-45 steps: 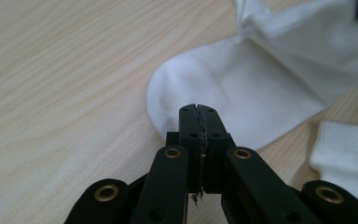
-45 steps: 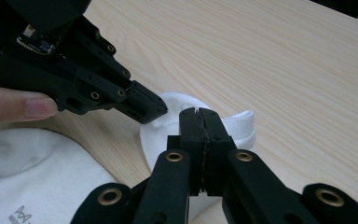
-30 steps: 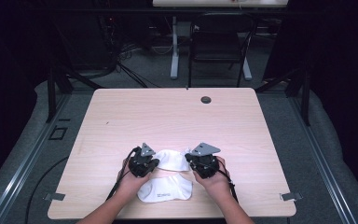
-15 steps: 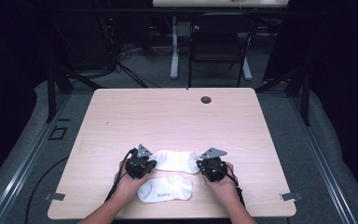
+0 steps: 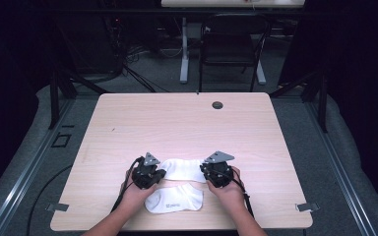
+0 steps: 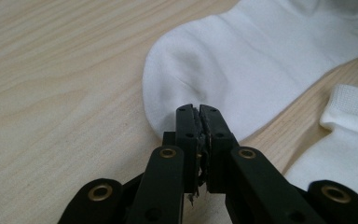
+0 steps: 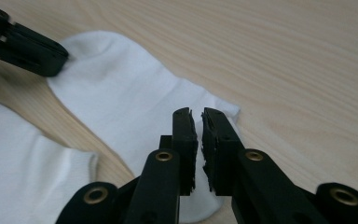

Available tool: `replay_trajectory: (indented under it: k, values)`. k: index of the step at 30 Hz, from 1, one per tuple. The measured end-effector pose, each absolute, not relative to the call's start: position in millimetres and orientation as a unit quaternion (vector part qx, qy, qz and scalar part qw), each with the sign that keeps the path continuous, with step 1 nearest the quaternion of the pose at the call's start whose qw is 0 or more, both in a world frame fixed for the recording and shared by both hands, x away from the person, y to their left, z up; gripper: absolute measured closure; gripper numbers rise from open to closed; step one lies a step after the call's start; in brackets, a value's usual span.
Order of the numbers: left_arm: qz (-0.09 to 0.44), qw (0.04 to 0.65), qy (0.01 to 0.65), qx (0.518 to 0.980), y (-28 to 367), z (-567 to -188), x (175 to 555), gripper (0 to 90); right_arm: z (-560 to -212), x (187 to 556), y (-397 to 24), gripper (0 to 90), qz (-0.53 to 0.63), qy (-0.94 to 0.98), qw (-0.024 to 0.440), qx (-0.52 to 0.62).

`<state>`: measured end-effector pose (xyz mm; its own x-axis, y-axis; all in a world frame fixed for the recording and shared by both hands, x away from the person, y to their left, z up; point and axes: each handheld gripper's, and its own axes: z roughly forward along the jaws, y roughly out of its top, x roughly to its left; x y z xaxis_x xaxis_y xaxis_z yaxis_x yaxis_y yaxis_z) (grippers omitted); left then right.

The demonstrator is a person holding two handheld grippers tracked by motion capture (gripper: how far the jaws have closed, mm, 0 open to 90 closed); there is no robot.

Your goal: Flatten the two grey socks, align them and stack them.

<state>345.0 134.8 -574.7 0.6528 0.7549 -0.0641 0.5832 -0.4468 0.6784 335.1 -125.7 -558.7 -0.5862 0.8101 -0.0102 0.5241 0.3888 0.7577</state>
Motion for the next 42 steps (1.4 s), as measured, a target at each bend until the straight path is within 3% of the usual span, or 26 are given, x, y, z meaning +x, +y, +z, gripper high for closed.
replay_trajectory:
  k: [19, 29, 32, 42]
  values:
    - [0.124, 0.352, 0.395, 0.839, 139, -576, 341, 85.7, -579, 344, -130, 83.6, 0.342, 0.812, 0.185, 0.435]
    - [0.135, 0.376, 0.399, 0.825, 144, -562, 349, 78.0, -566, 344, -135, 77.6, 0.365, 0.799, 0.188, 0.440]
    - [0.140, 0.386, 0.405, 0.817, 146, -559, 353, 71.9, -565, 344, -138, 75.5, 0.363, 0.799, 0.191, 0.439]
    - [0.141, 0.379, 0.419, 0.813, 149, -565, 366, 64.6, -565, 348, -144, 66.7, 0.371, 0.787, 0.188, 0.456]
